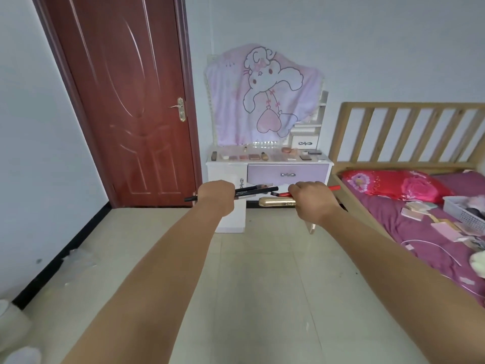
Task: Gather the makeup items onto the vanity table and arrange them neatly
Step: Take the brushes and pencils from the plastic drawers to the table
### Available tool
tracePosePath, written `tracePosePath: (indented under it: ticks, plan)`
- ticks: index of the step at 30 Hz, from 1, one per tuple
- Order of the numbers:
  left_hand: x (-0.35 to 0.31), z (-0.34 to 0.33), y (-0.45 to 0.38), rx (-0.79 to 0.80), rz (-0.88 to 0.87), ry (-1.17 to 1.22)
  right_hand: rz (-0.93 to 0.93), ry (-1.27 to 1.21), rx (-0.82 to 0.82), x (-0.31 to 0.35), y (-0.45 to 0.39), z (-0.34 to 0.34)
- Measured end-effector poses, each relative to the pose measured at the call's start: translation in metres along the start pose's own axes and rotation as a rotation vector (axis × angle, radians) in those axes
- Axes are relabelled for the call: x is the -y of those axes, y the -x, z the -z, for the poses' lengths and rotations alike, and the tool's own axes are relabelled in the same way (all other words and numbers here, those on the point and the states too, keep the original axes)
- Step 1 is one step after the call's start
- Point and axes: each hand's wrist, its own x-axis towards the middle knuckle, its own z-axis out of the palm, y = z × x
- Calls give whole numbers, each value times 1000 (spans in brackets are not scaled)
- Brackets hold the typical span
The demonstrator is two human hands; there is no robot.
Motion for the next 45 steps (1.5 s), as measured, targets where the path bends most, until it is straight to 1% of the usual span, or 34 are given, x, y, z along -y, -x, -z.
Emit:
tracePosePath:
  ticks: [4, 10, 13, 16, 20, 25, 29, 32, 35, 40, 42, 45]
  plan:
    - [26, -21, -80, 10, 16, 13, 3, -64, -6, -2, -87, -38]
    - [62, -38, -228, 8, 10, -54, 38, -85, -19, -24, -234, -106]
    - [81, -38, -300, 16, 14, -63, 60, -86, -19, -40, -310, -125]
    - [106, -38, -367, 3, 19, -69, 79, -87, -53, -53, -384, -139]
    - [142, -46, -455, 12, 23, -67, 86, -91, -20, -60, -478, -168]
    - [189, -67, -579, 13, 27, -76, 36, -89, 19, -78, -599, -215]
    - [229, -82, -681, 33, -12, -106, -23, -124, 89, -94, -691, -251]
    - [253, -91, -759, 16, -26, -111, -112, -150, 110, -117, -743, -278]
    - [255, -113, -825, 30, -59, -48, -208, -144, 179, -148, -771, -312]
    - [222, -165, -928, 125, -138, 28, -374, -116, 323, -207, -818, -380]
    - [204, -183, -966, 161, -127, 67, -413, -116, 377, -226, -848, -406]
    - [175, -209, -1021, 218, -87, 133, -441, -180, 434, -249, -894, -452]
